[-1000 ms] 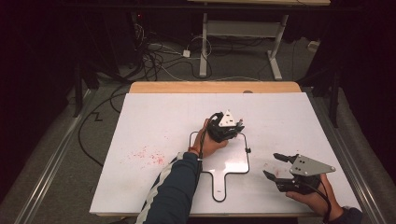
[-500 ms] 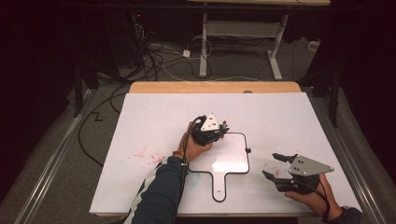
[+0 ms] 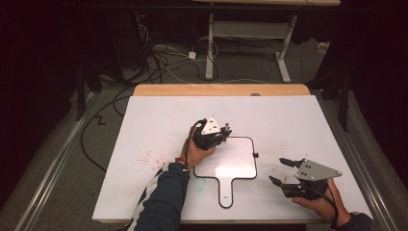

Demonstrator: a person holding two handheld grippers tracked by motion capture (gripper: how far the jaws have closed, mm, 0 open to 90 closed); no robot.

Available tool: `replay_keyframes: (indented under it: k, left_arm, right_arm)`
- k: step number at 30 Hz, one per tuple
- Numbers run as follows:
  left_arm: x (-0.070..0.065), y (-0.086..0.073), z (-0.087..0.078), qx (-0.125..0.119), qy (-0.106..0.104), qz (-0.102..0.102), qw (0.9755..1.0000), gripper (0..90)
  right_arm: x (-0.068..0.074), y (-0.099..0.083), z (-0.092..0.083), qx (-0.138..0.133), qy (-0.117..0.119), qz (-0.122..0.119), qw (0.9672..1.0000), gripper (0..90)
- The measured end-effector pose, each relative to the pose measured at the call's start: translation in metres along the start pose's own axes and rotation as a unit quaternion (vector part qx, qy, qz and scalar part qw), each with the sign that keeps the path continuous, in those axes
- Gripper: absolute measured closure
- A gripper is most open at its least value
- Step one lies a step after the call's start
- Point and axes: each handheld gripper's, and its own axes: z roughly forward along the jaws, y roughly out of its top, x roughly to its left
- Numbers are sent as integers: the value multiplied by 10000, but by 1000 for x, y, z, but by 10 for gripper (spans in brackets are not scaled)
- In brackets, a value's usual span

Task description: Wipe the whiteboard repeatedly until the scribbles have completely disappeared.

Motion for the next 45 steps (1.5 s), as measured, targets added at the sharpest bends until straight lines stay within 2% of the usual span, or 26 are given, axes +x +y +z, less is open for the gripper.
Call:
replay_keyframes:
  k: [3,6,8,11,13,15,17,19,21,22,23,25,27,29,31,35,45]
  left_arm:
    - [-6,5,7,-1,-98,47,9999,788]
    - [-8,8,9,56,-86,168,9998,788]
    - [-5,6,6,100,14,224,9997,788]
    - [7,-1,-1,90,210,98,9997,788]
    - [10,-3,-4,58,185,18,9998,788]
    - [9,-3,-5,94,174,30,9998,787]
    - [6,-2,-4,65,24,-27,10000,787]
    - [1,1,-3,138,-20,94,9999,787]
    - [-2,4,-6,288,20,286,9992,788]
    - [-1,3,-9,343,67,315,9989,788]
    - [2,1,-13,373,134,298,9988,788]
    - [10,-6,-20,320,234,136,9991,787]
    - [16,-13,-29,228,255,-13,9994,787]
    - [17,-16,-31,158,262,-107,9995,787]
    - [13,-14,-27,132,207,-62,9997,787]
    - [0,-4,-11,120,65,166,9998,787]
    - [-20,24,32,127,-269,357,9989,787]
  right_arm:
    - [0,0,1,11,17,10,10000,335]
    - [0,0,1,12,33,-12,10000,336]
    - [0,0,0,-4,18,-4,10000,335]
    - [-1,-1,0,-1,14,16,10000,336]
    - [0,-1,0,12,19,12,10000,336]
    - [0,0,-1,-3,26,-11,10000,336]
    - [0,0,-1,-12,8,17,10000,336]
    - [0,0,-1,-9,2,12,10000,336]
    - [0,0,-1,3,9,3,10000,336]
    - [0,0,-1,0,12,-3,10000,336]
    - [0,-1,0,0,10,7,10000,336]
    - [0,-1,0,16,-3,21,10000,337]
    - [0,-1,-1,13,-4,3,10000,337]
    - [0,0,-2,-4,-11,2,10000,337]
    - [0,0,-1,0,-23,19,10000,337]
    - [1,1,1,31,6,-57,10000,337]
    - [-1,0,-1,-5,12,-40,10000,338]
